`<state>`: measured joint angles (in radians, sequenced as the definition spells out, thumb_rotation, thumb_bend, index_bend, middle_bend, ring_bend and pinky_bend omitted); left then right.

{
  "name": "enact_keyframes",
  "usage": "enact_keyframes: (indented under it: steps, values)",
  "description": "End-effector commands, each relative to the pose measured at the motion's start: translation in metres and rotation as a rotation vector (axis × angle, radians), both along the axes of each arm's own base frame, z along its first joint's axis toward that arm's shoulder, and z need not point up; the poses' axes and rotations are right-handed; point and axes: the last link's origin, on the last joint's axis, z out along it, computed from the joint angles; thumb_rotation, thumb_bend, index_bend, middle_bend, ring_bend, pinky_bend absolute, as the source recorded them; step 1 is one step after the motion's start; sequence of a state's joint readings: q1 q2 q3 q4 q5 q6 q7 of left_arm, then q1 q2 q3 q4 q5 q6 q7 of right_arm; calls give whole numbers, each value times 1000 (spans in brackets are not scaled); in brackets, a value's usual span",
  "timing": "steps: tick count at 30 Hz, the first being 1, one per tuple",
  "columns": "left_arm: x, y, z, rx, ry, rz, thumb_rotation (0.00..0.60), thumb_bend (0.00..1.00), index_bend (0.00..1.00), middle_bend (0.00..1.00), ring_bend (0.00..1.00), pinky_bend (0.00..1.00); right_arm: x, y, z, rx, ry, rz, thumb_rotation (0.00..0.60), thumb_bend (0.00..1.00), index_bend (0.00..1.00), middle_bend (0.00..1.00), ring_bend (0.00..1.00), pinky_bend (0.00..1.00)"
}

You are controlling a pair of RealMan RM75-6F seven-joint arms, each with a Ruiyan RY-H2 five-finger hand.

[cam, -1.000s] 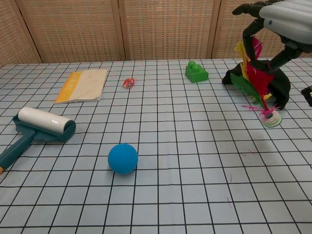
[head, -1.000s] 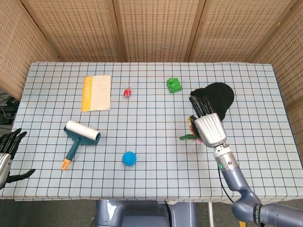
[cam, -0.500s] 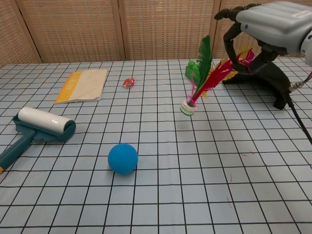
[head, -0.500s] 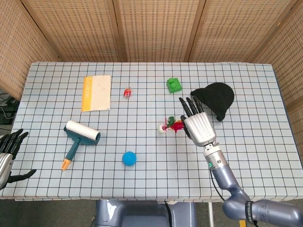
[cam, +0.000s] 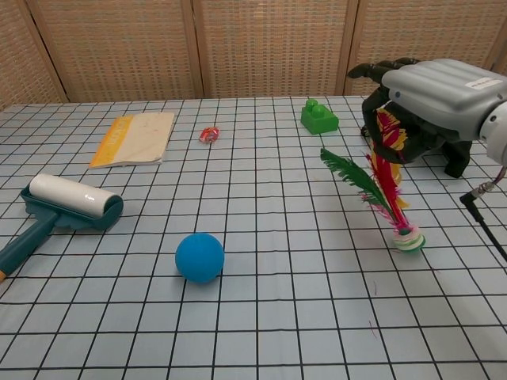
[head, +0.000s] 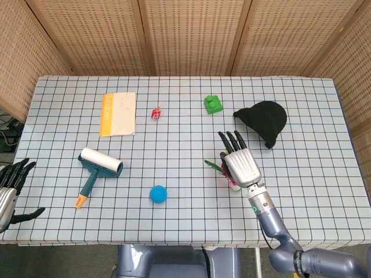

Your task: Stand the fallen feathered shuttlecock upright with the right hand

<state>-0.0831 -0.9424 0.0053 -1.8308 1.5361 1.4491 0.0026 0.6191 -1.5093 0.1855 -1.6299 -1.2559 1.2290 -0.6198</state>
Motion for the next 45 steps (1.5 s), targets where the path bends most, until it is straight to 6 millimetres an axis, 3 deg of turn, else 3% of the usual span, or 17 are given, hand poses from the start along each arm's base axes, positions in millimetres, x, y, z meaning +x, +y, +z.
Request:
enact_keyframes:
  steps: [1, 16, 19, 22, 26, 27, 34, 39, 45]
  values:
    - [0, 0, 0, 0, 0, -1, 600, 0, 0, 0, 0, 0, -4, 1, 2, 0, -3, -6, 600, 723, 789, 103, 0, 0]
    - [1, -2, 1, 0, -7, 1, 600, 0, 0, 0, 0, 0, -27, 25, 19, -8, -12, -18, 600, 723, 783, 103, 0, 0]
    - [2, -3, 2, 3, -10, 0, 600, 0, 0, 0, 0, 0, -33, 34, 21, 9, -7, -13, 600, 669, 749, 100, 0, 0]
    - [2, -4, 2, 3, -12, -3, 600, 0, 0, 0, 0, 0, -37, 39, 22, 28, 1, -7, 600, 486, 502, 62, 0, 0]
    - [2, -5, 1, 2, -12, -5, 600, 0, 0, 0, 0, 0, -36, 42, 26, 31, -13, -4, 600, 58, 84, 1, 0, 0]
    - [2, -5, 1, 3, -12, -5, 600, 0, 0, 0, 0, 0, -35, 44, 30, 22, -20, 4, 600, 12, 29, 0, 0, 0]
    - [1, -7, 4, 16, -19, -4, 600, 0, 0, 0, 0, 0, -48, 65, 69, -69, -21, 63, 600, 0, 0, 0, 0, 0]
    - [-1, -10, 6, 33, -17, -5, 600, 0, 0, 0, 0, 0, -80, 85, 103, -136, -38, 32, 600, 0, 0, 0, 0, 0]
    - [0, -11, 3, 33, -5, -24, 600, 0, 0, 0, 0, 0, -116, 99, 117, -171, -51, -39, 600, 0, 0, 0, 0, 0]
